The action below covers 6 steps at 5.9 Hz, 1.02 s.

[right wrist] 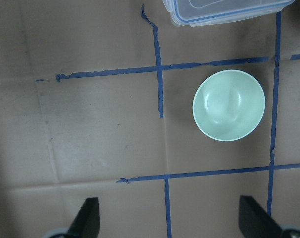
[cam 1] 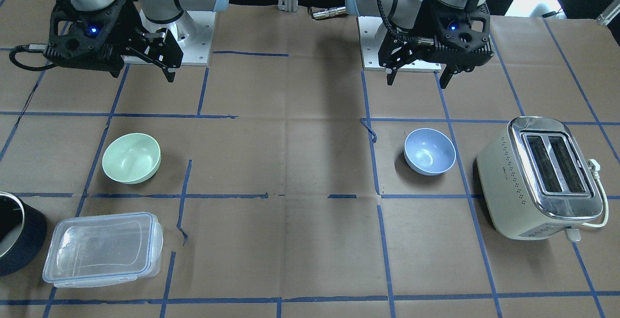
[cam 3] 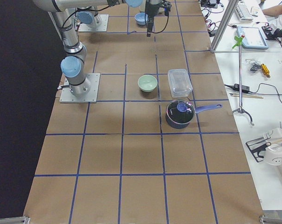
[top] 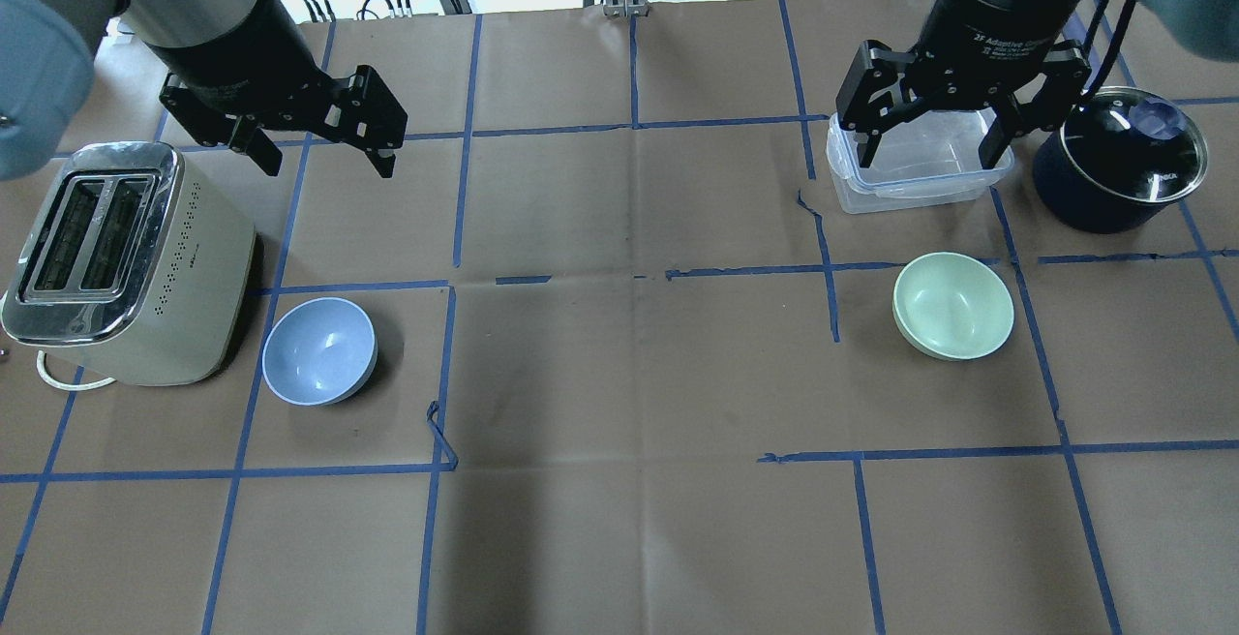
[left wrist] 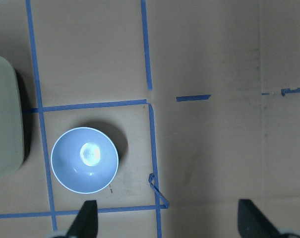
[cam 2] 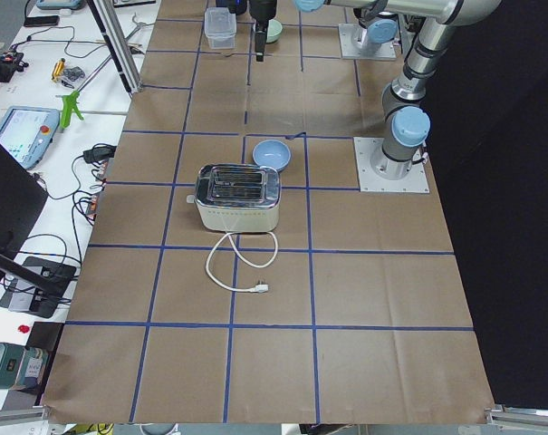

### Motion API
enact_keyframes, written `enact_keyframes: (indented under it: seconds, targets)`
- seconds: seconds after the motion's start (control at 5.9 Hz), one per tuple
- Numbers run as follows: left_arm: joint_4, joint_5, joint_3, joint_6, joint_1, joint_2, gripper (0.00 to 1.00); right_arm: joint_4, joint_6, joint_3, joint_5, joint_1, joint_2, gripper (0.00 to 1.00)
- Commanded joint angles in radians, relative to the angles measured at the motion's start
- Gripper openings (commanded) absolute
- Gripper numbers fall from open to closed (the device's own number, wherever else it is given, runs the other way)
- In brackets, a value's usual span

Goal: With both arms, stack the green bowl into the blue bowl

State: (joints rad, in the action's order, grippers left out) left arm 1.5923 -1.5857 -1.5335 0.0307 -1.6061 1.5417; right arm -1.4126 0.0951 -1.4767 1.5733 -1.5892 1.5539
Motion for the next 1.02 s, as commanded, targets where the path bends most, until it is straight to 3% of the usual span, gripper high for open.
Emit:
enact_keyframes:
  seconds: [0.0, 0.68, 0.85]
  targets:
    - [0.0, 0.0, 0.001, 0.0, 0.0, 0.0, 0.98, 0.001, 0.003, -0.005, 0.004, -0.001, 0.0, 1.0]
    - [-0.002, -0.01, -0.007, 0.015, 0.0, 0.002, 0.98, -0.006, -0.008, -0.014, 0.01, 0.009, -0.009, 1.0]
    - [-0.003, -0.004, -0.02, 0.031, 0.012, 0.033, 0.98, -0.009, -0.085, -0.014, 0.016, 0.062, -0.011, 1.0]
